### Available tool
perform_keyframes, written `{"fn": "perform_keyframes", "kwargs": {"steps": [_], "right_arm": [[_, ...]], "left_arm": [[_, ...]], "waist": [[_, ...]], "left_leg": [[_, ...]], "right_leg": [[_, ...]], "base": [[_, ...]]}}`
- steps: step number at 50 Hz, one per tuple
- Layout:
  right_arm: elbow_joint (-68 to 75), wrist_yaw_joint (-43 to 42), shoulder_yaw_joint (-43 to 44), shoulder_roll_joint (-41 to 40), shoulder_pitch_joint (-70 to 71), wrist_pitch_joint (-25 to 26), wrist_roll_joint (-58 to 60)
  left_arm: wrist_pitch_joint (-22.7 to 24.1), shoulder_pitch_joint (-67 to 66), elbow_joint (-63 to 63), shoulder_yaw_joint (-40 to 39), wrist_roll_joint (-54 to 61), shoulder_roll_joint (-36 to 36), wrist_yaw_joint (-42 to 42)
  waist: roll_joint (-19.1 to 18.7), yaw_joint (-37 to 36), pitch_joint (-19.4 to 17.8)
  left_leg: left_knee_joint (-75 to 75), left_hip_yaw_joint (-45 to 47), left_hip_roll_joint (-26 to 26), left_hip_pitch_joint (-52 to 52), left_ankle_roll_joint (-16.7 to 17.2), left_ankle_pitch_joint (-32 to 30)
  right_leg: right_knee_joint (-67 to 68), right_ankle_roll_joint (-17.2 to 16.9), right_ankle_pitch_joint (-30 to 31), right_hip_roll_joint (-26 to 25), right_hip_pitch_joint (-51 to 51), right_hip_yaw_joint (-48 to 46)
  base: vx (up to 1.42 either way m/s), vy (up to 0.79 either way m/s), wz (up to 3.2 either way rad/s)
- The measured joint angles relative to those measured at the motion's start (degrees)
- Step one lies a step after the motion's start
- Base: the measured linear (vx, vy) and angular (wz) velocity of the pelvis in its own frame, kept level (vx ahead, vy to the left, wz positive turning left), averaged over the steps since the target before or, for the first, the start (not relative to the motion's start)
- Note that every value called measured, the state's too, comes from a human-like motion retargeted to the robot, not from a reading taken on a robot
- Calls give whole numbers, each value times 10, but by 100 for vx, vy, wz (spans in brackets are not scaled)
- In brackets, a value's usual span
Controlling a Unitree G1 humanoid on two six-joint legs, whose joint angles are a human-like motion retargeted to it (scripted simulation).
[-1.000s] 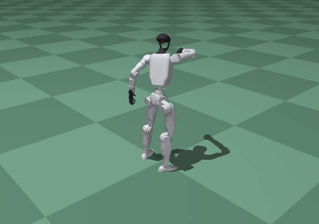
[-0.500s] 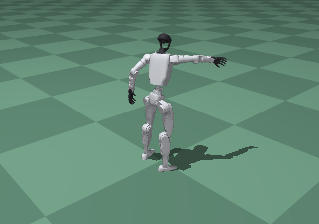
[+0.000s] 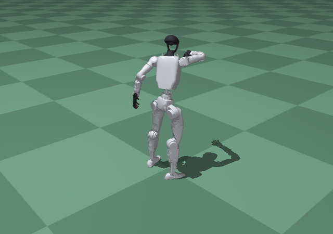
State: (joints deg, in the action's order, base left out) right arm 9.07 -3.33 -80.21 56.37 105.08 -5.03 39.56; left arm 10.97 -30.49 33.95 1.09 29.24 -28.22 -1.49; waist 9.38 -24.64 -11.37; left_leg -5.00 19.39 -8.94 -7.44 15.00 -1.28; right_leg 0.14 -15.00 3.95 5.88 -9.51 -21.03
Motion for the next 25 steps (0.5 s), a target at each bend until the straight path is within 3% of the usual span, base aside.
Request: {"fn": "perform_keyframes", "kwargs": {"steps": [5, 8, 13, 15, 18, 25], "right_arm": [[-96, 23, 0, 52, -87, -10, -33], [-67, 32, 0, 99, -158, -38, -109], [100, 15, 0, 156, -236, -55, 11], [179, 14, 0, 173, -258, -44, 30], [288, 26, 0, 177, -257, -22, 35], [452, 24, 0, 185, -214, 14, 45]], "left_arm": [[-8, -4, -2, 1, -3, 12, -7], [2, 1, 1, 16, -2, 8, 3], [16, 5, 3, 27, -15, -9, 15], [23, -10, -5, 40, -20, 6, 14], [22, 12, 1, 38, -20, -12, 13], [36, 38, -14, 52, -38, -59, 15]], "waist": [[0, 19, -8], [-4, 28, -18], [-2, 42, -24], [-3, 46, 17], [-12, 56, -19], [-5, 48, -8]], "left_leg": [[0, 10, -1, 4, 0, 3], [0, 16, 1, 8, 0, 3], [0, 26, 6, 3, 0, 0], [0, 37, 3, -40, 0, -5], [0, 28, 8, -5, 0, -3], [0, 18, 9, -13, 0, -5]], "right_leg": [[0, 0, -1, -1, -2, 9], [-1, 0, 1, -1, -1, 12], [-6, 0, 7, 0, -9, 16], [-20, 0, 22, -4, -51, 25], [-11, 0, 12, 0, -14, 14], [-11, 0, 13, 3, -16, 3]], "base": [[-1, 1, -19], [-5, 3, -18], [-6, 4, -17], [-3, 2, -16], [-1, 0, 8], [1, 0, 5]]}}
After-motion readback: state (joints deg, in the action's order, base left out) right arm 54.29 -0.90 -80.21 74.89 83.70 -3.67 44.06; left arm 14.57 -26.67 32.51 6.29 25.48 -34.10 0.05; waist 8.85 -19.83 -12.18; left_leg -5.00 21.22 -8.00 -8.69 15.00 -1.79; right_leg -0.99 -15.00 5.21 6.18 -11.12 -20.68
